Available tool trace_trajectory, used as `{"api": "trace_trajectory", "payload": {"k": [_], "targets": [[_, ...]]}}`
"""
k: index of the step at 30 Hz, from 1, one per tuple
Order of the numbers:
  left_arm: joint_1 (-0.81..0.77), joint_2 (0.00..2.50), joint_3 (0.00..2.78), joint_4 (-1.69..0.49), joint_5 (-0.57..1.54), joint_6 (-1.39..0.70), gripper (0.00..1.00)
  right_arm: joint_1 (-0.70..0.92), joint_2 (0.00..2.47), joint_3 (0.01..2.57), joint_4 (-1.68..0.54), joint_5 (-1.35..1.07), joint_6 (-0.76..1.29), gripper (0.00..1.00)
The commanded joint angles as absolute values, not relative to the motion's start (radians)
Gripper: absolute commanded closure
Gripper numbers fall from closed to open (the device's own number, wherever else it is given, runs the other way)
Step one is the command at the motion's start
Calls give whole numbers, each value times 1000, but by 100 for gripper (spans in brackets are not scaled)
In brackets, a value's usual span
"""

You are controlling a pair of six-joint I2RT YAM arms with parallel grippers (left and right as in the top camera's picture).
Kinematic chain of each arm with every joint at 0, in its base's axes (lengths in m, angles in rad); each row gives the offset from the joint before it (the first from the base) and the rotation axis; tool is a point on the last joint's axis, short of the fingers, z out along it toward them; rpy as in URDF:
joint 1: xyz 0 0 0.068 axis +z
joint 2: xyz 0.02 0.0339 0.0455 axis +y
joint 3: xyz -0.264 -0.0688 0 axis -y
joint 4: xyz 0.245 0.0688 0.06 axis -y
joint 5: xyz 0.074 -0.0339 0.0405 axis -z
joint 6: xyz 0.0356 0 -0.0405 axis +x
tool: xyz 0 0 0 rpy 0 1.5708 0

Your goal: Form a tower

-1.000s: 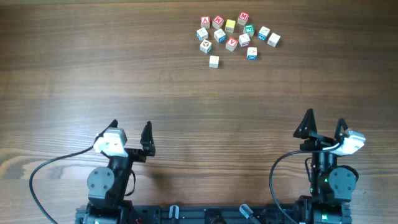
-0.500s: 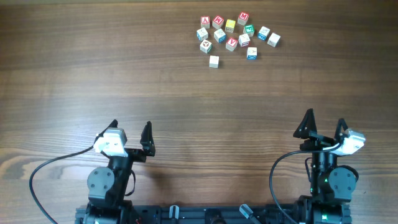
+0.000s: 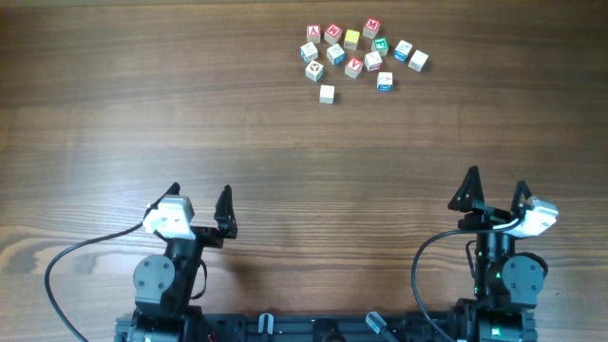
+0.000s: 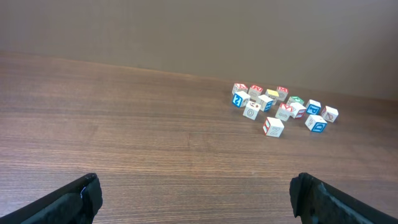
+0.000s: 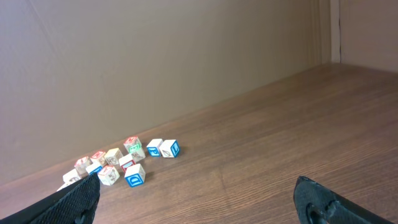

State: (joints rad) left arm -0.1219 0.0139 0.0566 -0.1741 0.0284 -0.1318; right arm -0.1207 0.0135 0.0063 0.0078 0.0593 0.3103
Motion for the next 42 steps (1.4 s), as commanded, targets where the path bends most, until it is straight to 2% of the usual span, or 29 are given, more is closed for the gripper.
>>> {"api": "trace_trajectory", "payload": {"k": [1,17,21,27,34,39,42], "targets": [[-116,7,49,-168,40,-109,0,-125,7,5,11,46,318,0],[-116,7,49,-166,31,-109,0,-125,7,5,11,46,318,0],[-116,7,51,-142,138,-119,0,-125,7,5,11,46,318,0],[-116,24,107,-172,167,-119,0,-125,7,5,11,46,318,0],[-116,233,311,-307,168,-119,0,-125,7,5,11,46,318,0],[-116,499,501,-322,216,-119,0,-125,7,5,11,46,318,0],[-116,628,622,-420,262,-119,0,-125,7,5,11,46,317,0]]}}
